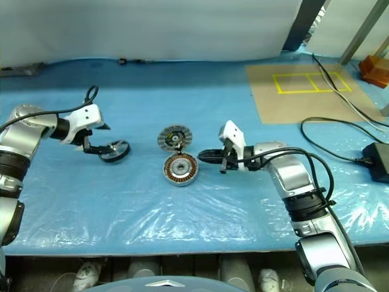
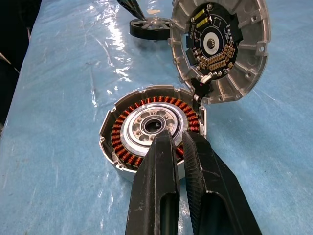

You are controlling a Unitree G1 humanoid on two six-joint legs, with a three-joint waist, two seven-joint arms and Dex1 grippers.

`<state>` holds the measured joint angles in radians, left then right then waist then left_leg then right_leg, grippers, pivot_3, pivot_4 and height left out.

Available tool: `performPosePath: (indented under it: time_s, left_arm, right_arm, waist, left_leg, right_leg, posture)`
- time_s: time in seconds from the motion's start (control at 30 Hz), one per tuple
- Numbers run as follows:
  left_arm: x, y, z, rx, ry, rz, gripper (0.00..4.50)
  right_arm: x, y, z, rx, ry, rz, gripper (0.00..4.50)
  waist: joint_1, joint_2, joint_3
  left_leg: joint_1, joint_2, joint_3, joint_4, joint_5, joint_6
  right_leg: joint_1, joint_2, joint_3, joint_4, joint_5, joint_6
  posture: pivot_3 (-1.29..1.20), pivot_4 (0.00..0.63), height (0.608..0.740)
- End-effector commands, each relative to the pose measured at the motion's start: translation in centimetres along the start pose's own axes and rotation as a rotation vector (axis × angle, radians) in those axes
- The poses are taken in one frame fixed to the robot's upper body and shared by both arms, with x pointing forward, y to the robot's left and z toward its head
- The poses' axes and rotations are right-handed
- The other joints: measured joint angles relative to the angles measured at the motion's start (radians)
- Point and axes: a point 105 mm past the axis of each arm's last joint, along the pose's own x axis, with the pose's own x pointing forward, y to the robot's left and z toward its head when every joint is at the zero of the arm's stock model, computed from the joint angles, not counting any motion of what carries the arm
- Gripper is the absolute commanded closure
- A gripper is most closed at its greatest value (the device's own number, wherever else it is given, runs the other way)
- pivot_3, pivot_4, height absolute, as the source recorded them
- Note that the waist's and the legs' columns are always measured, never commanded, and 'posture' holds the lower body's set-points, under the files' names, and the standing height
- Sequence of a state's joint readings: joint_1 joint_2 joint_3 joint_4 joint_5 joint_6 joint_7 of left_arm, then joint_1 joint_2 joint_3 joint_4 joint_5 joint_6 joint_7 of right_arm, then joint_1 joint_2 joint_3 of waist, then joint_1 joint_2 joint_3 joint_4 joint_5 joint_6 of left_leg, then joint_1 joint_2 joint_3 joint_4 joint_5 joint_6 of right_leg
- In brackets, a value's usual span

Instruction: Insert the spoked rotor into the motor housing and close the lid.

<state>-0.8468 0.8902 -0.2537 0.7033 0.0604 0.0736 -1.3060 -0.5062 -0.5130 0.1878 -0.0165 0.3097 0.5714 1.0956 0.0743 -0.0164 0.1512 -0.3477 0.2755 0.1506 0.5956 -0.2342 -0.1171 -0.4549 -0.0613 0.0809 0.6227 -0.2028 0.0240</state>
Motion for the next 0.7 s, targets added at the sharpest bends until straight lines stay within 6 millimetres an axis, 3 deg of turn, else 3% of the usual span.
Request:
performPosePath:
  time_s: [0.03, 0.07, 0.23, 0.7]
  left_arm:
    - [-0.5, 0.4, 1.1, 0.029, -0.04, 0.003, 0.0]
    - [-0.5, 0.4, 1.2, 0.031, -0.045, 0.0, 0.0]
    - [-0.4, 0.2, 1.4, 0.039, -0.058, -0.007, 1.57]
    - [0.7, -1.0, -0.3, 0.037, -0.006, -0.044, 1.57]
  right_arm:
    - [-0.5, 0.2, 1.0, -0.032, -0.026, -0.011, 4.21]
    - [-0.5, 0.2, 1.0, -0.031, -0.026, -0.013, 4.21]
    - [-0.4, -0.1, 0.8, -0.032, -0.017, -0.018, 4.25]
    - [-0.5, -0.3, 0.2, -0.022, 0.016, -0.033, 4.25]
  waist:
    - [0.003, 0.0, 0.0]
    - [0.003, 0.0, 0.0]
    - [0.004, 0.0, 0.0]
    - [0.006, 0.0, 0.0]
  left_leg:
    - [0.0, 0.0, 0.0, 0.0, 0.0, 0.0]
    - [0.0, 0.0, 0.0, 0.0, 0.0, 0.0]
    - [-0.001, 0.0, 0.0, 0.0, 0.0, 0.0]
    - [-0.001, 0.0, -0.001, 0.0, 0.0, 0.0]
  right_leg:
    - [0.0, 0.0, 0.0, 0.0, 0.0, 0.0]
    - [0.0, 0.0, 0.0, 0.0, 0.0, 0.0]
    - [0.0, 0.0, 0.0, 0.0, 0.0, 0.0]
    - [0.0, 0.0, 0.0, 0.0, 0.0, 0.0]
  posture:
    - [0.0, 0.15, 0.74]
    - [0.0, 0.15, 0.74]
    - [0.0, 0.15, 0.74]
    - [0.0, 0.15, 0.74]
